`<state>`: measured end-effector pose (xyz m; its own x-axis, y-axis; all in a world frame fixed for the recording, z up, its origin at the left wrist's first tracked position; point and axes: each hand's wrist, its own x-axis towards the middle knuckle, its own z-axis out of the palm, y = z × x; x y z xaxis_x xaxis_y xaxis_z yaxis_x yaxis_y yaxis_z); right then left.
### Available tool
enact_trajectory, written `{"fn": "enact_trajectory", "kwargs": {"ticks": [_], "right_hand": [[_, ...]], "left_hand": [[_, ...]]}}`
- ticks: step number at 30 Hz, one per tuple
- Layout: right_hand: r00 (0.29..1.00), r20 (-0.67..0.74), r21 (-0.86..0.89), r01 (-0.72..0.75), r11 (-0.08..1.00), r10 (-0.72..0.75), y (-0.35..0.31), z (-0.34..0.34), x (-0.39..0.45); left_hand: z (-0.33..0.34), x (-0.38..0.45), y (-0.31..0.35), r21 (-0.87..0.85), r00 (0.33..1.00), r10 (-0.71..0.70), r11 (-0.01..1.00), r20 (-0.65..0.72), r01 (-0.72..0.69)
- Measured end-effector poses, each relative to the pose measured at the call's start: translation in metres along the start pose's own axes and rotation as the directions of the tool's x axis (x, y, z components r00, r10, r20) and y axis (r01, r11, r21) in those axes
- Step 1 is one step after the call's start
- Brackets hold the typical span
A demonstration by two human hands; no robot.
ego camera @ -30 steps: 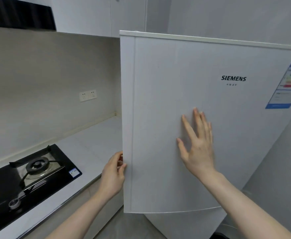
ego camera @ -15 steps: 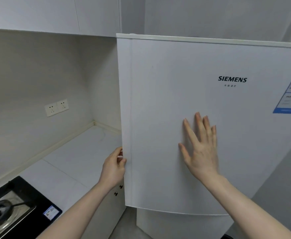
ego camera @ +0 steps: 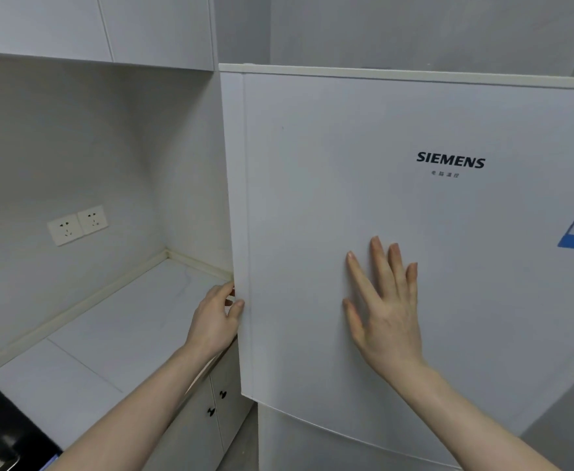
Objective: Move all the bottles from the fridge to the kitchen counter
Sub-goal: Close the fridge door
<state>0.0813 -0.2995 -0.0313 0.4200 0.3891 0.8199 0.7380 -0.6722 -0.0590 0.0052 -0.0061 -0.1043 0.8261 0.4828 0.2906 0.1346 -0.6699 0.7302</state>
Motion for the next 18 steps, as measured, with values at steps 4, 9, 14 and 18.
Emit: {"fn": "enact_trajectory", "kwargs": {"ticks": [4, 9, 14, 18], "right_hand": [[1.000, 0.004, -0.020, -0.008, 1.000, 0.008, 0.004, 0.009, 0.005], [0.999, 0.008, -0.049, -0.036, 0.998, 0.036, 0.008, 0.019, 0.012], [0.998, 0.031, -0.070, -0.060, 0.996, 0.063, 0.013, 0.032, 0.017], [0.996, 0.040, -0.091, -0.070, 0.993, 0.074, 0.014, 0.038, 0.018]], "left_hand": [[0.010, 0.016, 0.000, 0.089, 0.999, 0.003, 0.996, -0.035, 0.000], [0.020, 0.034, 0.003, 0.169, 0.999, 0.029, 0.985, -0.036, -0.022], [0.029, 0.046, 0.007, 0.151, 0.999, 0.027, 0.988, -0.026, -0.023], [0.035, 0.050, 0.008, 0.140, 0.999, 0.040, 0.989, -0.009, -0.039]]}}
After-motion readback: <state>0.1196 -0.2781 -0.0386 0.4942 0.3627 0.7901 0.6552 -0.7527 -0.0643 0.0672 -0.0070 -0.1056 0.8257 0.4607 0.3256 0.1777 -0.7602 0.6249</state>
